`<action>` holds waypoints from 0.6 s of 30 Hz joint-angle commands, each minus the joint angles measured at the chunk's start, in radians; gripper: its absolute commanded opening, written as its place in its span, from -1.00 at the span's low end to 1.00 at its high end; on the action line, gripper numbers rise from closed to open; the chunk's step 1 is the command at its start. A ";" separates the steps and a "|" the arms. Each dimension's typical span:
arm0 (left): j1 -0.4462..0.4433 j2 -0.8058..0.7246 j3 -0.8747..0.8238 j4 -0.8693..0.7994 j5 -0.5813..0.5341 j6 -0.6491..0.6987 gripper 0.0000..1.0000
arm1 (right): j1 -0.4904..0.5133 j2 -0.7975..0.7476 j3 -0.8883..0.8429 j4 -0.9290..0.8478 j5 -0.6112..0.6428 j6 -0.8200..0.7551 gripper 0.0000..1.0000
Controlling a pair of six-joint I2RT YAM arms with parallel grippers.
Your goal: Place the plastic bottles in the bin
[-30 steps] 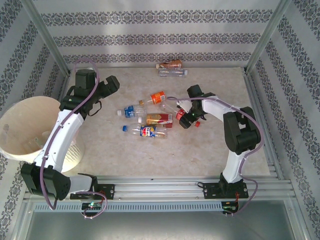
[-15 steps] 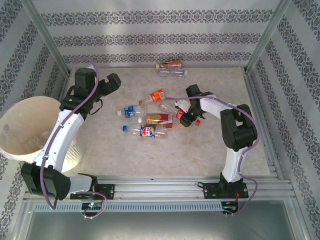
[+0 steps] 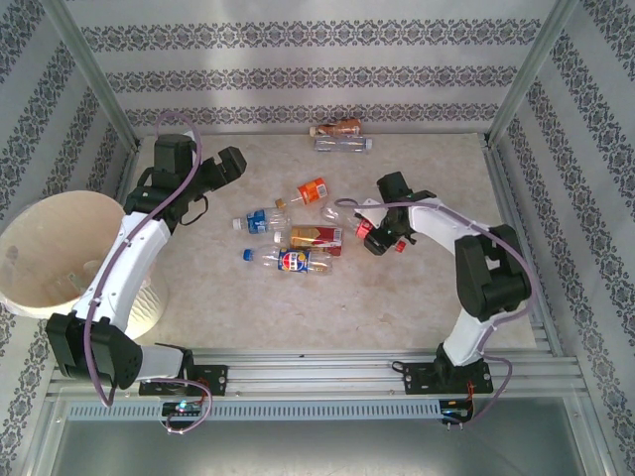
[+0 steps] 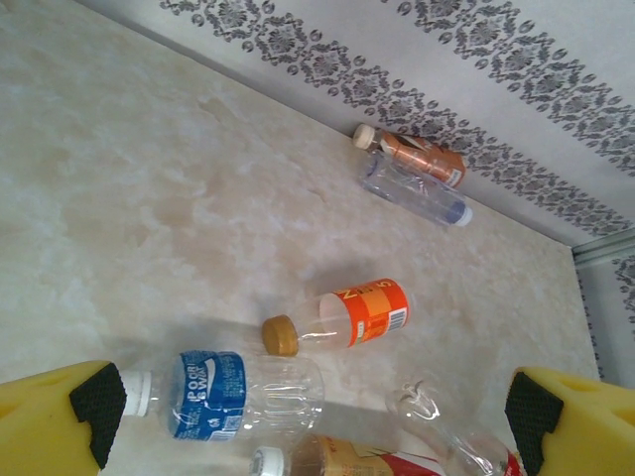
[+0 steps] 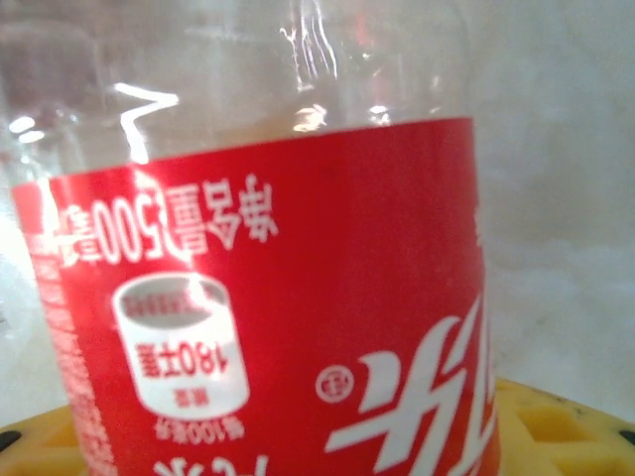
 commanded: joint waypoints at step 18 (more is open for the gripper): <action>-0.071 0.018 -0.041 0.195 0.135 0.021 0.99 | 0.020 -0.300 -0.142 0.521 -0.199 0.495 -0.27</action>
